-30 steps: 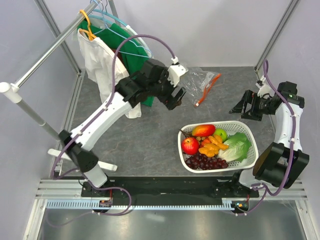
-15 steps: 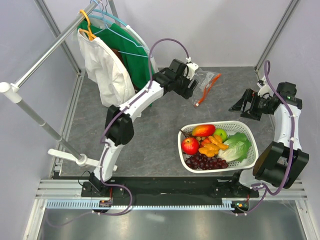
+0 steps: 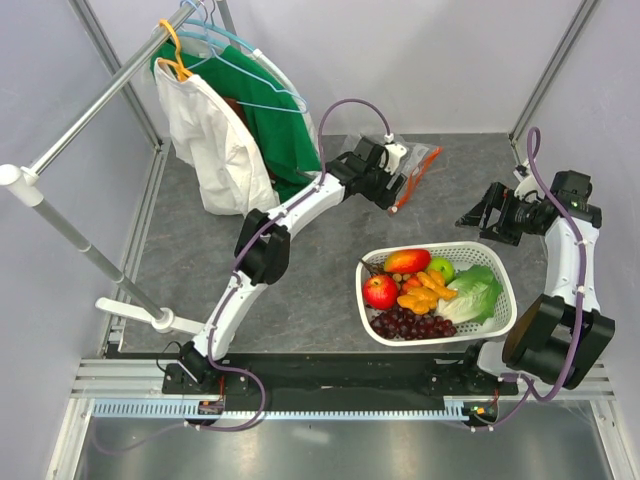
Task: Place the food in the zip-top bag and seal the zipper
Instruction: Pick up the zipper food storage bag at the center of the board, then open the zipper of the food storage bag.
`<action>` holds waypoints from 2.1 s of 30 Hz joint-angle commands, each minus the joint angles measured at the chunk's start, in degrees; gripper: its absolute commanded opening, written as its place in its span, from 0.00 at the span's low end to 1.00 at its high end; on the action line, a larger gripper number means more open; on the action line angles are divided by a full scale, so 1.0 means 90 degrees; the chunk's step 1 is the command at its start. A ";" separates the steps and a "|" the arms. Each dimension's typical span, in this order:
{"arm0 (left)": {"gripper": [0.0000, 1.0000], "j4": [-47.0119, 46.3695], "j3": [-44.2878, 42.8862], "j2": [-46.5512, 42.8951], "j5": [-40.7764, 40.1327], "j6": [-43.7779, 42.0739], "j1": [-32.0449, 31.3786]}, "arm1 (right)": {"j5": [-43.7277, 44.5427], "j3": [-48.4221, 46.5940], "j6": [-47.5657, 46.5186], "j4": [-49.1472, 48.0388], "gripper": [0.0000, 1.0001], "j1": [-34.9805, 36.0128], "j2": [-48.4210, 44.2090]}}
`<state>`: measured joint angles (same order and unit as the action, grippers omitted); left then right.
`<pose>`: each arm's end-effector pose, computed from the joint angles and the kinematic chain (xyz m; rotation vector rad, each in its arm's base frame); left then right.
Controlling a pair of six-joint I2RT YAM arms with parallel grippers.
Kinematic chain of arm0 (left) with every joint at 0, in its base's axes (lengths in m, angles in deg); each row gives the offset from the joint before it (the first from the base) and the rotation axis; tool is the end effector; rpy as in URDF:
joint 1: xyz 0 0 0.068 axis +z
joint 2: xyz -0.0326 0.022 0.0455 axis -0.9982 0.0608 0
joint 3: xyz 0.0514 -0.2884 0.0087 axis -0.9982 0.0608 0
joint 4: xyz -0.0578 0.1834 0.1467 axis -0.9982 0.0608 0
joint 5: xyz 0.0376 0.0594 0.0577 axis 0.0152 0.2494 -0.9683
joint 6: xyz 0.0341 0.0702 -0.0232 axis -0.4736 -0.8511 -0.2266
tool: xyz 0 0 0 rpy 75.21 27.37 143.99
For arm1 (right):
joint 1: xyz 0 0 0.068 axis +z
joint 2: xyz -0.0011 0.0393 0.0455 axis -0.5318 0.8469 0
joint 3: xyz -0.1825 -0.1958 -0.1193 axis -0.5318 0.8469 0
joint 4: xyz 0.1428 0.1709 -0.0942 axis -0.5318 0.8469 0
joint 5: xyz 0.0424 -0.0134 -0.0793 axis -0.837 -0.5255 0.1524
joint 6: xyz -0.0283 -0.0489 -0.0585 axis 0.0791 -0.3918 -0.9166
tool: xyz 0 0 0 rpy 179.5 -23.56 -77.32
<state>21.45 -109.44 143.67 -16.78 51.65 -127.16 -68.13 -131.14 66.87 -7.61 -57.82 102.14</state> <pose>0.4440 -0.3944 0.2006 0.9540 2.1270 -0.4890 0.2438 -0.0608 0.3032 0.2434 2.3642 0.8388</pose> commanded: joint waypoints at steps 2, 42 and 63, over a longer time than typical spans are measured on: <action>0.87 -0.0549 -0.0391 0.0277 0.0153 -0.0483 -0.0162 | 0.0042 0.0069 0.0090 -0.0242 0.98 0.0023 -0.0122; 0.02 0.0154 0.1737 -0.1772 0.1167 -0.1443 -0.0142 | -0.0678 0.0010 0.0519 -0.0436 0.98 0.0023 0.0385; 0.02 0.0427 0.2070 -0.3404 0.1696 -0.0611 -0.0542 | -0.0496 0.0654 0.4485 -0.4470 0.61 0.0833 -0.0151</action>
<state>24.84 -92.04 117.53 -3.03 45.59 -130.35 -74.99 -127.10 102.67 -43.32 -51.24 99.88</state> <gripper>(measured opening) 0.075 0.636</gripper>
